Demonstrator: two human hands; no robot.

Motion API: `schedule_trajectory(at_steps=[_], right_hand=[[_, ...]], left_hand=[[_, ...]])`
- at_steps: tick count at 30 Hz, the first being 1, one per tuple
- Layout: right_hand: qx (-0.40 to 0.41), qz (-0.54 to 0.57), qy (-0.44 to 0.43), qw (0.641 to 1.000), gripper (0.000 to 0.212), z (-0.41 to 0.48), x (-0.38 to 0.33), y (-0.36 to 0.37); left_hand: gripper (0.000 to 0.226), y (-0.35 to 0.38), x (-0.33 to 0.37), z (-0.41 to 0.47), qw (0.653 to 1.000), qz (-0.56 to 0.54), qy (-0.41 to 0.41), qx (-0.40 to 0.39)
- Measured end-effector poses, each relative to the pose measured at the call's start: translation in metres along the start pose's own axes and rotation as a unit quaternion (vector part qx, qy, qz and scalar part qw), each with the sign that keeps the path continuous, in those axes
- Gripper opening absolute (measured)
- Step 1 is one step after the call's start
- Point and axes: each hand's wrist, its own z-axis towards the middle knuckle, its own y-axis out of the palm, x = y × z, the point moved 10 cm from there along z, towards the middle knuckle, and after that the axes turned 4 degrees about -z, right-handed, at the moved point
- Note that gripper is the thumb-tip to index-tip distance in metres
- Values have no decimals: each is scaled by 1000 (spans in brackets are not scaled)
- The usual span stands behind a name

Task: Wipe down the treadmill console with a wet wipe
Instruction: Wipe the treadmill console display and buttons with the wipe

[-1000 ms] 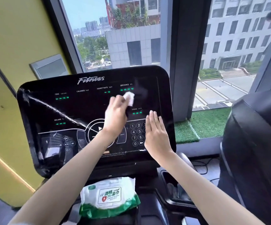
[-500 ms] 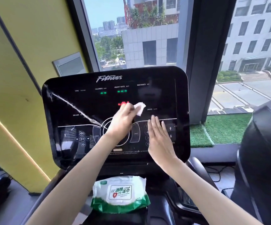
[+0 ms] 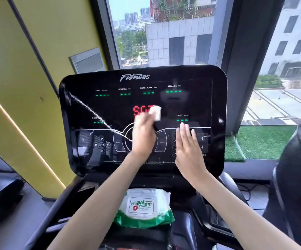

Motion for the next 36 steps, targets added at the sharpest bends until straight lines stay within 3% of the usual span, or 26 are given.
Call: schedule_trajectory(at_steps=[2,3,4,7,8,9,12,13,15,16,17,18,20,22,24,26,29,32,34,36], right_hand=[[1,0,0,1000,57,0,-1,0],[2,-2,-2,1000,57,0,-1,0],[4,-4,-5,1000,57,0,0,0],[7,-11,-3,1000,56,-1,1,0],[5,-12,-3,1000,57,-1,1,1],[1,-13,-4,1000,57,-1,0,2],[-1,-19,-10,1000,57,-2,0,3],[4,-19,-11,1000,57,-2,0,3],[12,-15,-11,1000,56,-3,2,1],[14,-15,-11,1000,56,-3,1,0],[15,-15,-12,1000,57,-3,1,0],[13,-13,-12,1000,58,-3,0,2],[2,-4,-12,1000,57,-3,1,5],[-10,1,-23,1000,57,-2,3,2],[-15,10,-38,999,64,-3,7,-3],[-29,23,-32,999,79,-5,14,-6],[-25,56,37,997,87,-13,32,-10],[2,65,104,992,80,-25,56,-11],[5,65,132,989,75,-35,69,-10],[1,65,132,989,73,-45,75,-10]], left_hand=[[44,24,32,-16,984,18,146,-101],[43,22,29,-14,981,16,161,-109],[41,14,15,-7,988,7,132,-83],[40,-22,-39,1,989,-33,-122,76],[39,-19,-38,0,985,-39,-153,71],[37,-8,-21,1,992,-30,-120,33],[41,22,30,-11,988,7,130,-89],[42,16,20,-5,989,4,126,-75],[40,-14,-24,10,998,-25,-25,47],[41,-26,-44,8,986,-43,-114,115],[44,-29,-49,3,974,-46,-163,149],[45,-23,-37,3,978,-41,-154,138],[40,12,15,0,999,-28,27,12],[37,33,42,-9,980,-20,176,-93],[38,23,30,10,985,-36,156,-59],[40,2,10,34,996,-60,46,41],[43,10,24,49,993,-70,-7,92],[46,53,84,35,989,-48,141,-21],[46,84,114,2,947,-12,287,-142],[48,95,120,-13,899,7,377,-224]])
